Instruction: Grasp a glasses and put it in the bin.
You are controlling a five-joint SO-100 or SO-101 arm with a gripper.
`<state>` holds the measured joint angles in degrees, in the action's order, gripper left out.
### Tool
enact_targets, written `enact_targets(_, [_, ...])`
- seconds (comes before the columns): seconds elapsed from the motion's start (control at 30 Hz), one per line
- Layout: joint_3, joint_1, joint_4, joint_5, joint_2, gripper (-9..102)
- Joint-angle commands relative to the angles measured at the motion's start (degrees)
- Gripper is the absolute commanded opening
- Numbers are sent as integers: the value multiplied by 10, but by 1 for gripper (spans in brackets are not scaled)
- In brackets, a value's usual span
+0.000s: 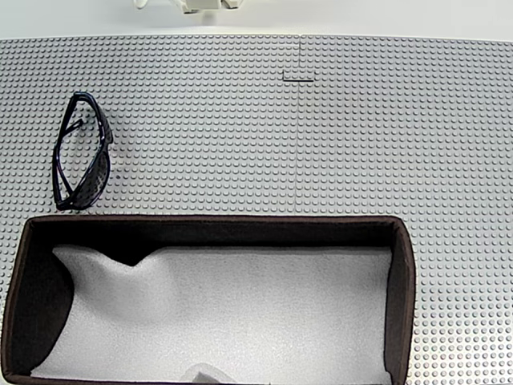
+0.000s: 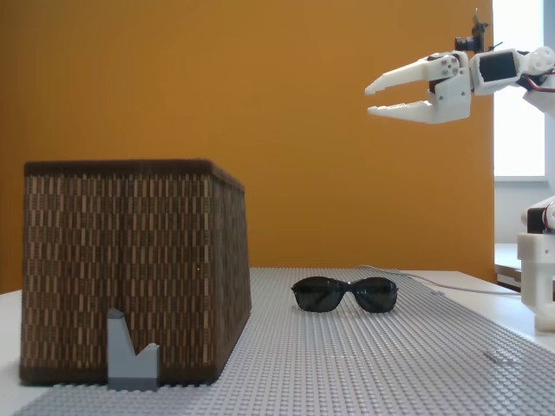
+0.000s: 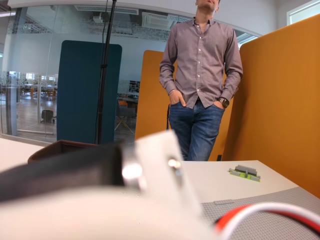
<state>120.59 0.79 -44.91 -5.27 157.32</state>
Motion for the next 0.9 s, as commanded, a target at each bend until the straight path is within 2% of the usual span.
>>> enact_targets(0.0, [51,-105,57,-24,50,10])
enact_targets(0.43, [49,-105,55,-15,35,10])
enact_targets(0.67, [-43,-168,22,51,-159,9])
enact_targets(0.87, [-56,-249,48,95,-278,11])
